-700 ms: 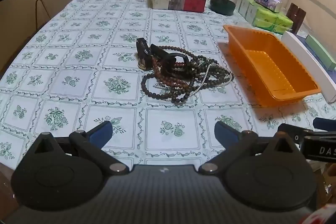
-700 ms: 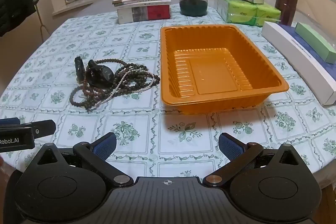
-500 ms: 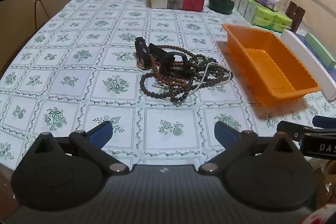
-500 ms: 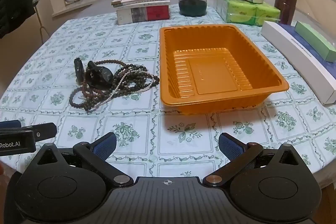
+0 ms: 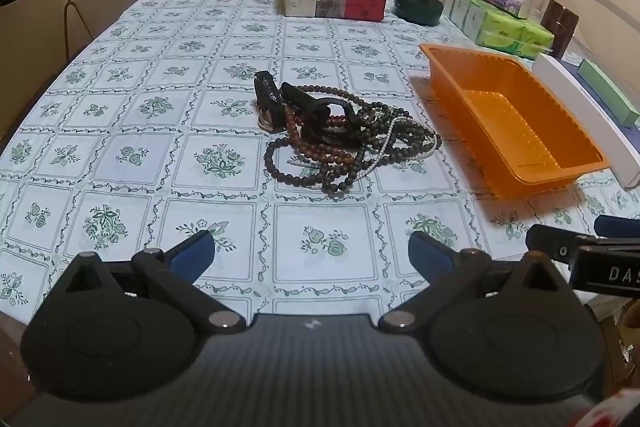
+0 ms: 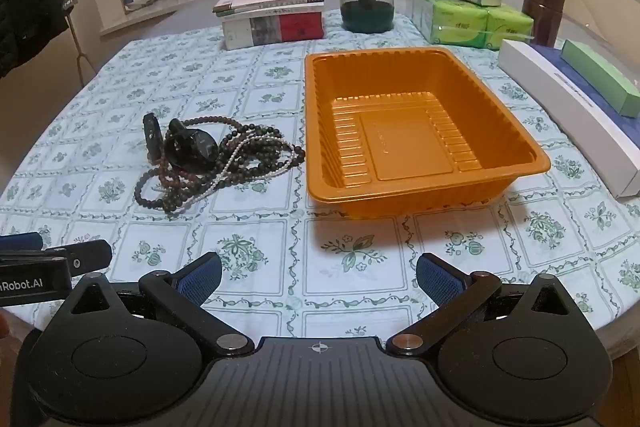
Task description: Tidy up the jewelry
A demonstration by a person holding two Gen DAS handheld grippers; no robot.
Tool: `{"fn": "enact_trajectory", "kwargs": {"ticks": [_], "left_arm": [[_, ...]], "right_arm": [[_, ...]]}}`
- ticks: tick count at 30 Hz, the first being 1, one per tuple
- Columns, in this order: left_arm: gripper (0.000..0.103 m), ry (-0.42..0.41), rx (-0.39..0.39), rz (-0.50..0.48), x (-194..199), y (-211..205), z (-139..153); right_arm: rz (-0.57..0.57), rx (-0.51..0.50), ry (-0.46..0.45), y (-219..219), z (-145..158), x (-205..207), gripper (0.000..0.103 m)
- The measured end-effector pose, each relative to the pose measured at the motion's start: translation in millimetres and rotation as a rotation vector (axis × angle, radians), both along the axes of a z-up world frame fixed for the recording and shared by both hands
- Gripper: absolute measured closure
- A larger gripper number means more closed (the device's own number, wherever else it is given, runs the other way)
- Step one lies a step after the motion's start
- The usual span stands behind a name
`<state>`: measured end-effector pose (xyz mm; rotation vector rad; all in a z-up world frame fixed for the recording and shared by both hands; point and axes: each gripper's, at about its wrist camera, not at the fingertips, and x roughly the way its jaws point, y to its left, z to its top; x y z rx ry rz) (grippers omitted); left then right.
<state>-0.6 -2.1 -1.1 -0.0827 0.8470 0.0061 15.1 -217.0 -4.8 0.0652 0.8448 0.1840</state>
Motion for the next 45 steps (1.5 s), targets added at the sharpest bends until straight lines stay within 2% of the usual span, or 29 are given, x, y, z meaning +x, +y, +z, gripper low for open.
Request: {"fn": "enact_trajectory", "kwargs": {"ticks": [45], "left_arm": [[0.001, -0.002, 0.002, -0.003, -2.6, -1.4, 0.3]], "right_arm": [[-0.004, 0.009, -0.004, 0.7, 1.8, -0.6, 0.001]]}}
